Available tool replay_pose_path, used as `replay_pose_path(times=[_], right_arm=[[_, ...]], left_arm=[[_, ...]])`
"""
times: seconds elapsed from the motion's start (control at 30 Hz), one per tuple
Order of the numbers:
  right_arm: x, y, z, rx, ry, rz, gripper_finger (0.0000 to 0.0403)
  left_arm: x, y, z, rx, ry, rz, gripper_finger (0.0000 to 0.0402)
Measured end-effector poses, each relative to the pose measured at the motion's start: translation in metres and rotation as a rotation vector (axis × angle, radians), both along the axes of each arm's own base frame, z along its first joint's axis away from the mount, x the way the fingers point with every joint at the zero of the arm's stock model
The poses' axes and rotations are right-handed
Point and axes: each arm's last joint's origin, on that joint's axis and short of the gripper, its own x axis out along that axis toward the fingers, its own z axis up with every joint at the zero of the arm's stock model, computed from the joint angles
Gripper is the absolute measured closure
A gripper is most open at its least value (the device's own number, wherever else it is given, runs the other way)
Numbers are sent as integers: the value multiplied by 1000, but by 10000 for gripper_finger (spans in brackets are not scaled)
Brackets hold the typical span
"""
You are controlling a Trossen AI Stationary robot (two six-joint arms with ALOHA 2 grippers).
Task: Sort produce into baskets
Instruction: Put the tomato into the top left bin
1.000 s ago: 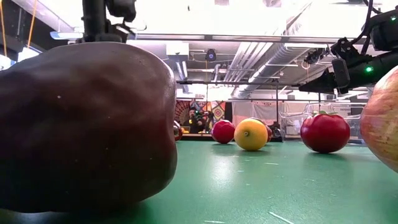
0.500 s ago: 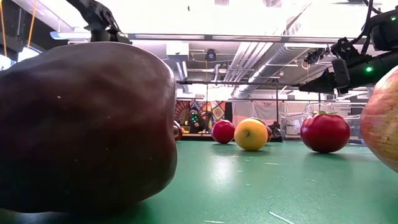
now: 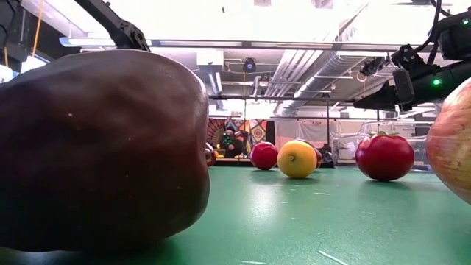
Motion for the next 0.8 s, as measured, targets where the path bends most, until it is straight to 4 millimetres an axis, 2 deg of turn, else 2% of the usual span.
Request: replay_pose_path(times=[0.33,0.8], right_arm=[[0,0,0,0,0,0,402],[0,0,0,0,0,0,402]], left_arm=[[7,9,-8,-2,-102,-33,131],[11,17,-20,-1,-111,-10,131]])
